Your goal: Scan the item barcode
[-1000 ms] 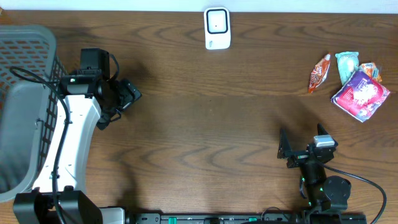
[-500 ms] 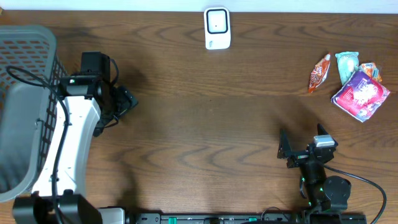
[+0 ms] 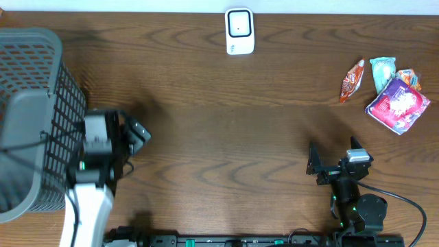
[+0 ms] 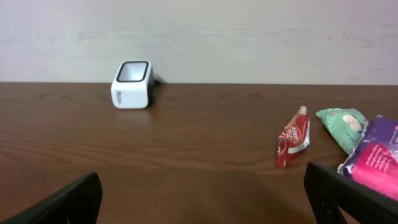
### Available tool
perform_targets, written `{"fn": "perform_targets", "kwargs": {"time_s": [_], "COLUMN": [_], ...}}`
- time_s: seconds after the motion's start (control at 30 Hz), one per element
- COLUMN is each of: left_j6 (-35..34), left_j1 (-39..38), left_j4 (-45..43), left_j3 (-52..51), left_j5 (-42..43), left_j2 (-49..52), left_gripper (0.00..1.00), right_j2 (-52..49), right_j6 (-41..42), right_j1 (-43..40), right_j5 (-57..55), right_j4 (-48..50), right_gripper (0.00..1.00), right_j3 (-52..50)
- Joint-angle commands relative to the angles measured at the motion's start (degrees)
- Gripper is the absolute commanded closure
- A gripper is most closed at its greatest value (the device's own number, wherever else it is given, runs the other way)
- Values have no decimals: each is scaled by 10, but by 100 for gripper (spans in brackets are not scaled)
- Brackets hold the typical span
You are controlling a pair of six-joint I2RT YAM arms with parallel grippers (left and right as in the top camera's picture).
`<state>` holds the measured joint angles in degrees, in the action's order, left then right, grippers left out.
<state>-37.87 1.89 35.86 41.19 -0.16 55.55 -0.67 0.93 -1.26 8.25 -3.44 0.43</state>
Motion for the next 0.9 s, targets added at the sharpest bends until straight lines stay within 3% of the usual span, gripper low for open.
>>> {"fn": "perform_targets", "kwargs": {"time_s": [0.0, 0.3, 0.47, 0.63, 0.87], "left_j6": [16, 84, 114, 181, 188], "left_j1": [3, 3, 3, -2, -4], "left_j4": [-51, -139, -162, -257, -340], "left_j3": [-72, -206, -228, -260, -323], "left_j5": [-3, 12, 12, 59, 57], "left_j2": [-98, -338, -370, -392, -464], "left_gripper": [2, 2, 2, 2, 2], "right_j2": [3, 3, 3, 3, 3], "right_j6": [-2, -2, -2, -2, -2], "right_j1": [-2, -2, -2, -2, -2], "right_j5": [-2, -2, -2, -2, -2], "right_j4": [-2, -2, -2, -2, -2], "right_gripper": [1, 1, 1, 1, 1], "right_j3": [-1, -1, -1, -1, -1]}}
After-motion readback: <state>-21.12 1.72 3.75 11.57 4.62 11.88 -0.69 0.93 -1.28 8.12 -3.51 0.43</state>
